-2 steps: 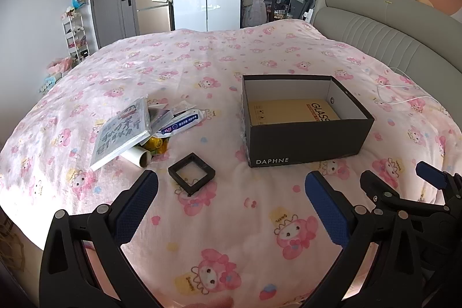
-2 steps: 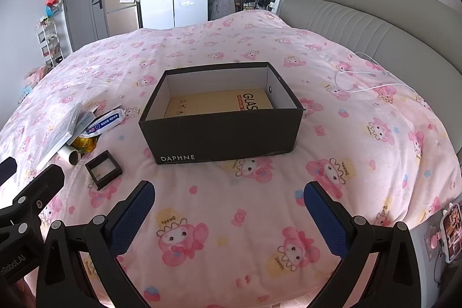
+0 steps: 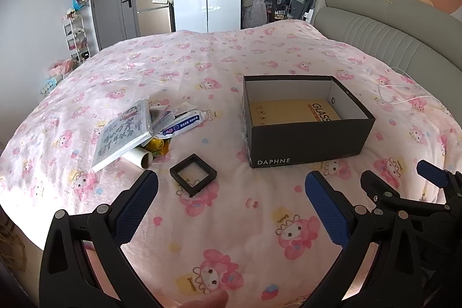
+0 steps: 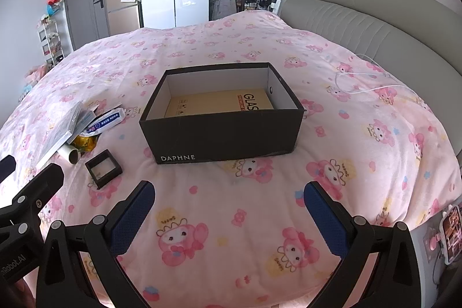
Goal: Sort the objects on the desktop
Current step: 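Reach both tools toward the Shin-chan puzzle pack on the bed, then grasp the Shin-chan puzzle pack edge with the right tool and lift it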
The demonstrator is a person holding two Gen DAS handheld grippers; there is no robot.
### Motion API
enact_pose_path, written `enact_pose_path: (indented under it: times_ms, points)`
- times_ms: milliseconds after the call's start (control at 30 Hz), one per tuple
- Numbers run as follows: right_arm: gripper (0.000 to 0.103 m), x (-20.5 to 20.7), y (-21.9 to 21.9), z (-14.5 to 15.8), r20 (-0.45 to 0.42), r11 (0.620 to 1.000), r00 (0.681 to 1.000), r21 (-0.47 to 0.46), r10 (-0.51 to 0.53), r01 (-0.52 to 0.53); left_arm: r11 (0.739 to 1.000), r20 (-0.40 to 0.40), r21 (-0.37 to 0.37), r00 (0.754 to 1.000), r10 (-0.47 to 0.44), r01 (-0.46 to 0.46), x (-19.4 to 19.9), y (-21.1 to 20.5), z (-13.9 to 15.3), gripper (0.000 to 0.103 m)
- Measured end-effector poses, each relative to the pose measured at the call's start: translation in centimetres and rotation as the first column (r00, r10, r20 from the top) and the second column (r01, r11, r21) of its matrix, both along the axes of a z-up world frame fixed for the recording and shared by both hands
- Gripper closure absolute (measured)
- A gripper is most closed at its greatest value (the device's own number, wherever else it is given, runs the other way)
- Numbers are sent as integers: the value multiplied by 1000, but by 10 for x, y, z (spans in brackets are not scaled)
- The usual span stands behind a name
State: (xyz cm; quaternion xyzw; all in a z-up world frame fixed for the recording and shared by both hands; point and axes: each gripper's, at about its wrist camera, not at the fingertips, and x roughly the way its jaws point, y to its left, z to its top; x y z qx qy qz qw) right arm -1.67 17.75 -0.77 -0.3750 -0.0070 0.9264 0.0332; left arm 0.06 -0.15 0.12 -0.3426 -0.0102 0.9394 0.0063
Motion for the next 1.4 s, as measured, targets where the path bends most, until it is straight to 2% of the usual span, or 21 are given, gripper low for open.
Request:
enact_pose_path:
  times_ms: [167, 333, 567, 700, 800, 900, 1033, 1133, 1233, 1267, 1300, 1333, 1400]
  points:
    - [0, -4, 0, 4, -15, 1000, 1000, -4, 26, -26, 1000, -22, -3, 1000, -6, 6, 1, -3, 2, 0]
    - [0, -9, -12, 14, -60, 993, 992, 46, 107, -104, 1000, -42, -3, 999, -10, 10, 2, -7, 6, 0]
    - [0, -34, -67, 1, -2, 961, 961, 26, 277, -277, 997, -37, 71, 999, 12, -10, -5, -48, 7, 0]
    - [1, -48, -98, -6, 29, 928, 928, 10, 371, -371, 989, -3, 136, 998, 61, -60, -10, -83, -8, 3]
    - [12, -59, -122, -11, 52, 898, 897, -4, 439, -439, 975, 41, 179, 992, 123, -129, -14, -112, -26, 12]
    - [34, -69, -144, -20, 87, 867, 863, -23, 498, -498, 957, 79, 177, 972, 219, -230, -21, -145, -46, 13]
    - [36, -94, -183, -32, 122, 848, 841, -21, 527, -529, 922, 103, 211, 945, 310, -326, -36, -195, -66, 13]
    - [36, -114, -209, -35, 137, 834, 824, -39, 550, -550, 896, 115, 205, 919, 377, -394, -55, -233, -82, 16]
    - [37, -139, -241, -41, 159, 815, 800, -77, 578, -574, 865, 142, 234, 896, 420, -443, -76, -269, -100, 28]
    - [39, -146, -251, -45, 166, 812, 795, -89, 583, -577, 857, 159, 244, 891, 426, -454, -85, -279, -108, 35]
    - [54, -153, -262, -50, 175, 811, 792, -89, 584, -578, 850, 173, 255, 887, 429, -461, -93, -289, -115, 42]
    - [64, -160, -271, -53, 184, 809, 789, -81, 586, -582, 844, 182, 264, 883, 432, -467, -98, -296, -120, 42]
    - [65, -171, -288, -58, 196, 802, 780, -75, 594, -592, 826, 200, 300, 878, 435, -478, -108, -312, -133, 42]
